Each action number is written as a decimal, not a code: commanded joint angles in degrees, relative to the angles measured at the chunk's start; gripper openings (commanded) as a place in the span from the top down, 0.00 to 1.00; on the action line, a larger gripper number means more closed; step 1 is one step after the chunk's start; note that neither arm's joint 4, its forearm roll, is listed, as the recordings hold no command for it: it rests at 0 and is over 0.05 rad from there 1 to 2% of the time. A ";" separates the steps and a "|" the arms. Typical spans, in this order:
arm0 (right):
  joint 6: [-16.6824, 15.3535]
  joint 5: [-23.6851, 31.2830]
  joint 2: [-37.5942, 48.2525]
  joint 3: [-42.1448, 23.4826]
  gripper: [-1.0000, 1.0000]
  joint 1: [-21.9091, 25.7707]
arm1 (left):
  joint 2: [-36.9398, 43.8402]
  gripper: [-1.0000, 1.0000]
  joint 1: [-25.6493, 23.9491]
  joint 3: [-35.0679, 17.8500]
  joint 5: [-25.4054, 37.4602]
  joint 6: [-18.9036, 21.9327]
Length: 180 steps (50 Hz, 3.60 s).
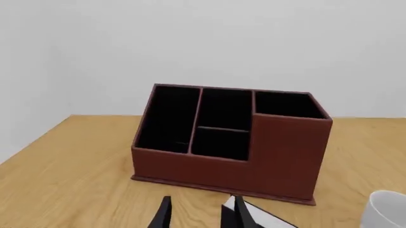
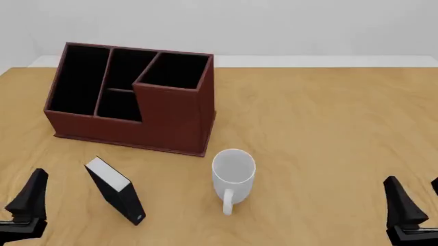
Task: Pick up the book and place it in the front compartment of the caddy.
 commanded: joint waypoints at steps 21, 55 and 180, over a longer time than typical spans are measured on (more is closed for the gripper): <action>0.24 -0.53 0.82 -0.06 0.00 -0.09 | -3.19 0.00 -9.22 -4.65 1.96 -3.40; 0.17 -0.83 1.03 0.00 0.00 -0.08 | 30.53 0.00 -27.11 -33.48 36.88 63.76; 0.16 -0.50 0.72 0.00 0.00 -0.10 | 68.52 0.00 -15.16 -61.13 73.00 119.96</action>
